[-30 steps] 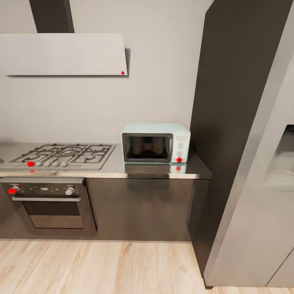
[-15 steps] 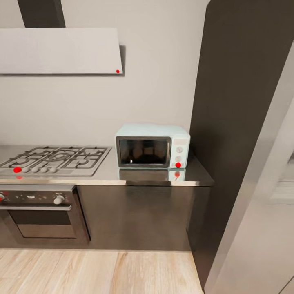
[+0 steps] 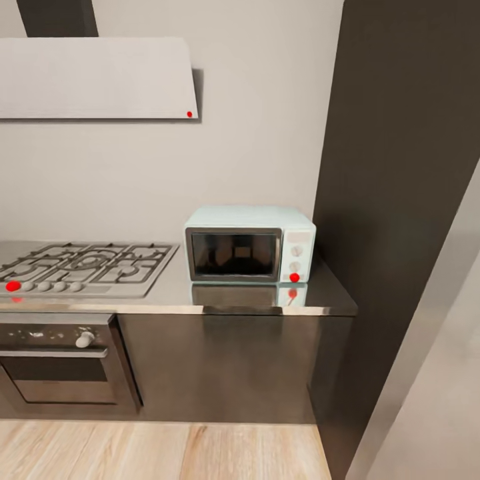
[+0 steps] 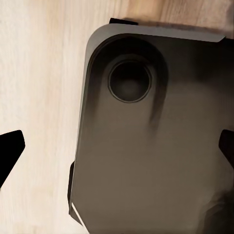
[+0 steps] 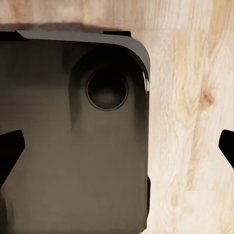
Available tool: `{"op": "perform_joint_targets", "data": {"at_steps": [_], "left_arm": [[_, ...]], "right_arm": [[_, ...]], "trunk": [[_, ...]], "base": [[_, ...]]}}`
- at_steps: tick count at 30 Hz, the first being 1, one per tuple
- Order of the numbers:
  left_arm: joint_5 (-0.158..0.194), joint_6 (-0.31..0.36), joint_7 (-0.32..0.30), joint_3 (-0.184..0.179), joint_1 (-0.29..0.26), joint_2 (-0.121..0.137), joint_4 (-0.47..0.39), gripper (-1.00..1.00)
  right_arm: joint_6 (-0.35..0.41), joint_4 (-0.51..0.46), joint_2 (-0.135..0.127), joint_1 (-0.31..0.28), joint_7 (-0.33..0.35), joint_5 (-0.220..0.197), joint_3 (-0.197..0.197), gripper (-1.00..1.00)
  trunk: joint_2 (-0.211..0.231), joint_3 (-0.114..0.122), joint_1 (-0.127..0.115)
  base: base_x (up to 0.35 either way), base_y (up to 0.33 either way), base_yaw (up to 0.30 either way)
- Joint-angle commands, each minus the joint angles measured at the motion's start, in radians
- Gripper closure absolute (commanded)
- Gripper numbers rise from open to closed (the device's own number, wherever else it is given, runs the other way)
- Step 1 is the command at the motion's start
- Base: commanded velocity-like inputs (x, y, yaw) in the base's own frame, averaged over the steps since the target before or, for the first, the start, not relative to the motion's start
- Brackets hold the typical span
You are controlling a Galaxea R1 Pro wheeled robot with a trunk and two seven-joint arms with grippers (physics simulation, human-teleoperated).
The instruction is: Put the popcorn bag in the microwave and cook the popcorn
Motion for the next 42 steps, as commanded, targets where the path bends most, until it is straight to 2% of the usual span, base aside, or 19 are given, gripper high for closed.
{"op": "perform_joint_targets", "data": {"at_steps": [1,23,42], "left_arm": [[0.006,-0.002,0.001,0.001,0.000,0.000,-0.001,-1.00],[0.006,-0.002,0.001,0.001,0.000,0.000,-0.001,-1.00],[0.006,-0.002,0.001,0.001,0.000,0.000,-0.001,-1.00]], "right_arm": [[-0.004,0.001,0.000,-0.001,0.000,-0.001,0.000,-1.00],[-0.004,0.001,0.000,-0.001,0.000,-0.001,0.000,-1.00],[0.011,0.001,0.006,-0.001,-0.001,-0.001,0.006,-1.00]], "trunk": [[0.000,-0.001,0.000],[0.000,-0.001,0.000],[0.000,-0.001,0.000]], "base": [[0.144,0.000,0.000],[0.153,0.000,0.000],[0.008,0.000,0.000]]}}
